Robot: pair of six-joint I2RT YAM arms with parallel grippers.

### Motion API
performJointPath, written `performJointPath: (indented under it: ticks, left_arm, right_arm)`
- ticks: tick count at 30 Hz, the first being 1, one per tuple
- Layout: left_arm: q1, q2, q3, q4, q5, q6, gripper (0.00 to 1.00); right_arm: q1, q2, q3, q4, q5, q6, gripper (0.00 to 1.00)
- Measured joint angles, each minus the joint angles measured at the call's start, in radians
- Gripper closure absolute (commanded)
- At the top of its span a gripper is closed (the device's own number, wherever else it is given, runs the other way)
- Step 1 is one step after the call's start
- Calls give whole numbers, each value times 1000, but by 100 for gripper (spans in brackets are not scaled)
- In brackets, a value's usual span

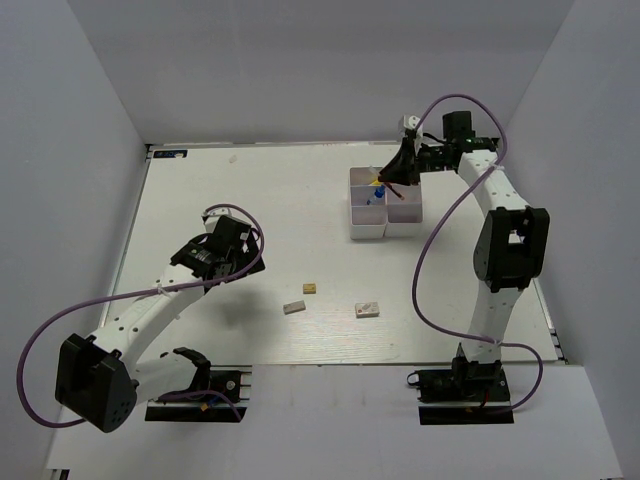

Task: Sort the stationery into containers
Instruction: Place the stationery into the container

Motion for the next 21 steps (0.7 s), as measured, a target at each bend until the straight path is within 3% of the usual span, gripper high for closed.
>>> performJointPath:
  ticks: [10, 15, 18, 21]
  left_arm:
    - [0, -2, 0, -14, 0, -4, 4]
    - [0, 4, 3, -29, 0, -4, 4]
    - [0, 21, 17, -31, -1, -4, 4]
    - [0, 42, 40, -38, -8, -2, 4]
  right_arm:
    - [-50, 45, -1, 179, -43, 142, 100]
    - [-68, 84, -1, 205, -58, 150, 95]
    - [-73, 109, -2, 201, -55, 127, 86]
    - [-73, 121, -7, 193, -50, 105, 70]
